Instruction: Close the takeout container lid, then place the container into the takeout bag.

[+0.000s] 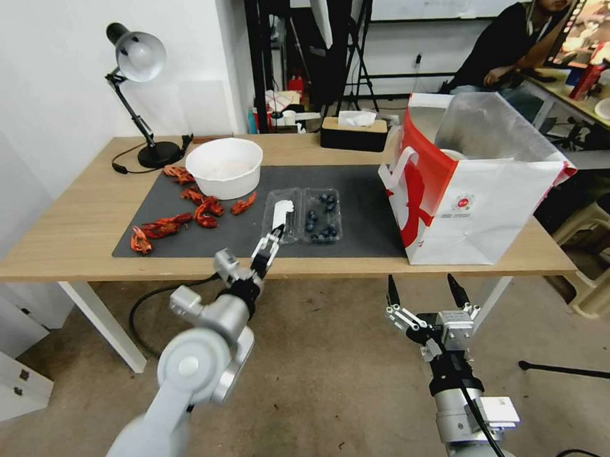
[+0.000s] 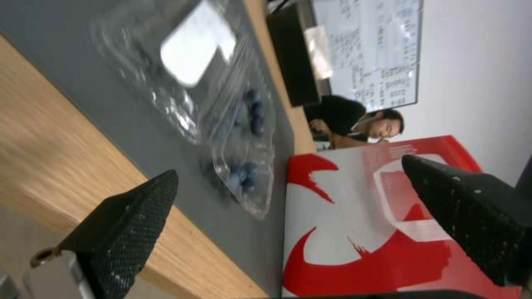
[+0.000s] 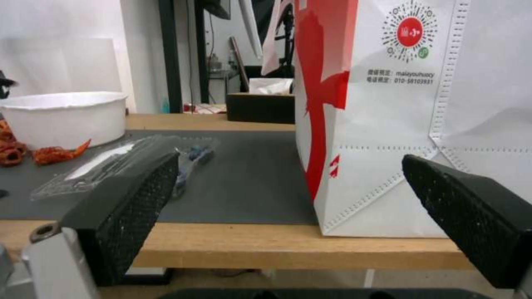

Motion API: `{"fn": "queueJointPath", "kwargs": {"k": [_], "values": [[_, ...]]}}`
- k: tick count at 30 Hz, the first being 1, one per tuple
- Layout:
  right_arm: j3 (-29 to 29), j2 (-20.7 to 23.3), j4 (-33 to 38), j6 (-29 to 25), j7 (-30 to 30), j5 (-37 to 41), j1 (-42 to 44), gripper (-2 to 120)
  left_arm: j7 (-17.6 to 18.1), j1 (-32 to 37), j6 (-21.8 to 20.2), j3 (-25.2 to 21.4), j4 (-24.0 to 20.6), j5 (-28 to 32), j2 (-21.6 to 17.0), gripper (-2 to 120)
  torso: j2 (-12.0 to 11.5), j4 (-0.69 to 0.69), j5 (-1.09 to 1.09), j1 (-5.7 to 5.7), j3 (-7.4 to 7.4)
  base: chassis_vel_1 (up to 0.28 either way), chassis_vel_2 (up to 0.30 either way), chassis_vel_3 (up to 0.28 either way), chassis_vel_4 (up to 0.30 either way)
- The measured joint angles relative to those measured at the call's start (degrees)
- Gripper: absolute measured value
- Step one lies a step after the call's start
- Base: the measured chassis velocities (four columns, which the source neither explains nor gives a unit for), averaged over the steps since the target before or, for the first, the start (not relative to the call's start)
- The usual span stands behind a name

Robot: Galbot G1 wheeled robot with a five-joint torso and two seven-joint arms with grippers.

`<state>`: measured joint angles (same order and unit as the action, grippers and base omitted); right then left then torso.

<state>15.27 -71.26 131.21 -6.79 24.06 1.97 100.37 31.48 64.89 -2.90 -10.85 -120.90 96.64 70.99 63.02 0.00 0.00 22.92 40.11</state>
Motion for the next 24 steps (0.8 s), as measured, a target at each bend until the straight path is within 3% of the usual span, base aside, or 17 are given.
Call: {"fn": "queueJointPath", "kwargs": {"k": [14,24], "values": [[0.4,-1.2,-0.3,0.1,0.1,-0.2,-0.4,100,6.0,-8.9,0.8,3.0,7.8,3.4,1.9,100,0.0,0.0,0.0,0.0,0.0,0.0,0.0,0.0,0.0],[0.6,-1.3,-0.3,0.2,0.1,-0.3,-0.5,100,6.3,-10.9,1.4,3.8,10.2,3.2,2.4,100,0.0,0.0,0.0,0.0,0.0,0.0,0.0,0.0,0.0]]}}
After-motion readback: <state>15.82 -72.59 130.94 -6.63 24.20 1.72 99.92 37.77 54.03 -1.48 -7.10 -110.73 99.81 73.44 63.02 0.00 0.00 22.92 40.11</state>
